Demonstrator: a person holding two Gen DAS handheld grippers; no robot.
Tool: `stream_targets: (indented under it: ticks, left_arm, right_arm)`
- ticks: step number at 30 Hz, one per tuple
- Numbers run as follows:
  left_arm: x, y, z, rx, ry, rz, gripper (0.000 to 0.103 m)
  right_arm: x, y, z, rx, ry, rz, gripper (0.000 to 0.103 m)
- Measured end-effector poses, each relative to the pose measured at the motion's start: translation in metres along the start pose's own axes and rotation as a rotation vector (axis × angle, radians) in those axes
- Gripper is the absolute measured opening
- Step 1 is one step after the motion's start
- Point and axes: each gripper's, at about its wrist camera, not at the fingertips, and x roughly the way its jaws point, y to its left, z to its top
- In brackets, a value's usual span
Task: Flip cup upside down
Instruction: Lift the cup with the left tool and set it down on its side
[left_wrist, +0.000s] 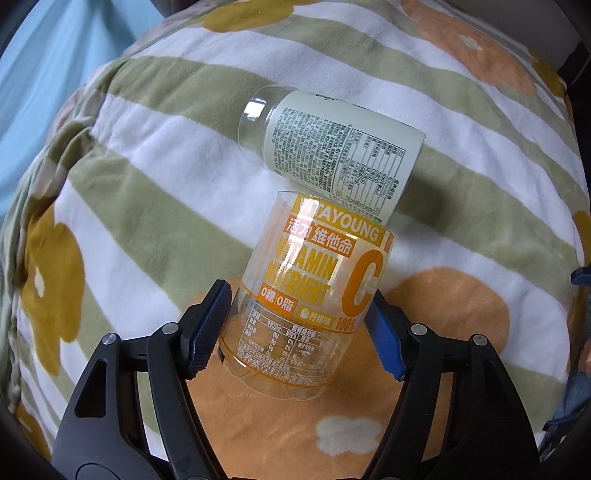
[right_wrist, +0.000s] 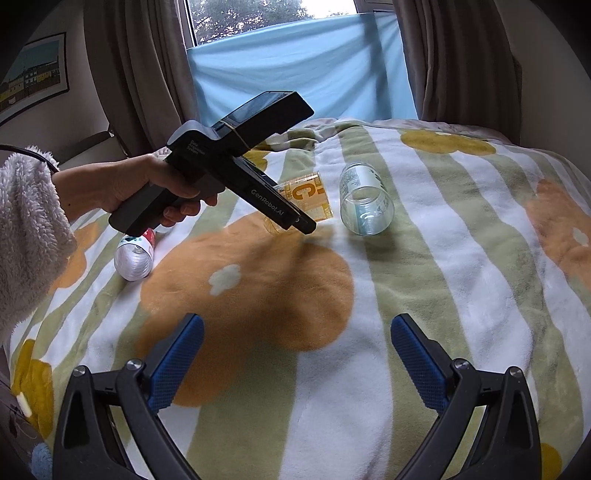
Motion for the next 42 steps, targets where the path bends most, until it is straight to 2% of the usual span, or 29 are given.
stream_targets:
  ticks: [4, 9, 17, 22, 27, 29, 31, 33, 37, 42]
  left_arm:
    - [-0.027, -0.018, -0.028, 0.022, 0.003, 0.013, 0.069]
    - [-0.063, -0.041, -0.079, 0.005, 0.013, 0.006, 0.069]
    - [-0.088, -0.106, -0.147, 0.008, 0.077, -0.022, 0.069]
    - [-0.090, -0.133, -0.170, -0.021, 0.090, -0.043, 0.069]
    - [-0.094, -0.156, -0.184, -0.036, 0.071, -0.050, 0.071]
    - [-0.096, -0.165, -0.189, -0.030, 0.058, -0.049, 0.078]
    - [-0.099, -0.170, -0.194, -0.043, 0.037, -0.051, 0.092]
    - [-0.103, -0.172, -0.198, -0.065, 0.012, -0.062, 0.094]
    - [-0.112, -0.164, -0.208, -0.143, -0.019, -0.040, 0.094]
    - [-0.131, -0.157, -0.234, -0.289, -0.069, -0.011, 0.094]
  right_arm:
    - [-0.009, -0.007, 0.002, 0.020, -0.020, -0.005, 0.101]
    - [-0.023, -0.016, 0.004, 0.052, -0.022, -0.006, 0.101]
    - [-0.048, -0.007, -0.006, -0.016, 0.004, -0.010, 0.101]
    - [-0.047, 0.004, -0.018, -0.082, 0.070, 0.020, 0.101]
    - [-0.046, 0.011, -0.023, -0.087, 0.160, 0.098, 0.101]
    - [-0.048, 0.015, -0.021, -0.095, 0.181, 0.110, 0.101]
    - [-0.049, 0.018, -0.020, -0.102, 0.197, 0.131, 0.101]
    - [-0.049, 0.022, -0.019, -0.115, 0.215, 0.143, 0.101]
    - [-0.051, 0.028, -0.013, -0.174, 0.242, 0.160, 0.101]
    - [-0.051, 0.052, 0.007, -0.442, 0.295, 0.217, 0.101]
